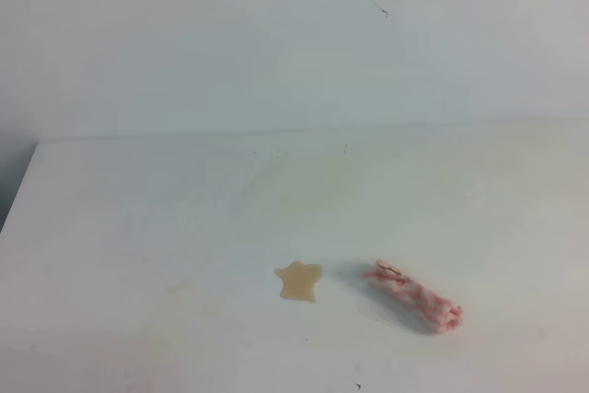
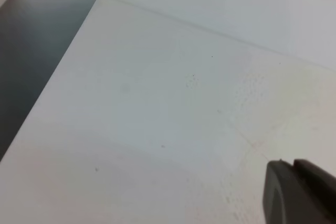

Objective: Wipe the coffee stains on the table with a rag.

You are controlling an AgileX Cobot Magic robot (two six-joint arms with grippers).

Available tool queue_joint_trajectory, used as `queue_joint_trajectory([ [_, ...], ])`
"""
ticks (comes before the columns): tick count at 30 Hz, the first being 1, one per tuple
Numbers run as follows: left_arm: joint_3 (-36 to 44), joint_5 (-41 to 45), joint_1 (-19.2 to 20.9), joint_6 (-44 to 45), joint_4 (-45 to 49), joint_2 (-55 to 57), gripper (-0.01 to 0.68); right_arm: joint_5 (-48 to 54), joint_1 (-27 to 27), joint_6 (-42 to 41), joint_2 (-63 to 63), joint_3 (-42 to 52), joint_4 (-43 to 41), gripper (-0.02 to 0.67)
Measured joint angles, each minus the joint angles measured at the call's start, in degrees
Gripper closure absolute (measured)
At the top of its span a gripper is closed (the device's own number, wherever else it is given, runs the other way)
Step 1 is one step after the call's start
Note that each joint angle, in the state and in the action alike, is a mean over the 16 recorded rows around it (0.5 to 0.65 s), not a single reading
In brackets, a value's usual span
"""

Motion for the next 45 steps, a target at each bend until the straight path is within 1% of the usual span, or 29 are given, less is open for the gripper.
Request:
queue_joint_trajectory([
  [10,0.0,0.0,0.0,0.0,0.0,0.0,0.672,-1.1,0.0,-0.1,-0.7,0.0,0.3,0.653],
  [16,0.0,0.0,0.0,0.0,0.0,0.0,0.672,-4.8,0.0,-0.1,-0.9,0.0,1.0,0.653],
  [23,0.0,0.0,0.0,0.0,0.0,0.0,0.672,-15.0,0.0,0.0,-0.9,0.0,2.6,0.653],
  [33,0.0,0.0,0.0,0.0,0.0,0.0,0.672,-37.0,0.0,0.0,-0.8,-0.4,3.9,0.653],
  [37,0.0,0.0,0.0,0.0,0.0,0.0,0.672,-43.7,0.0,0.0,-0.7,-1.5,3.9,0.653],
  [41,0.0,0.0,0.0,0.0,0.0,0.0,0.672,-47.4,0.0,-0.1,-0.4,-3.8,3.9,0.653],
  [45,0.0,0.0,0.0,0.0,0.0,0.0,0.672,-46.9,0.0,-0.1,1.1,-7.3,3.9,0.653],
])
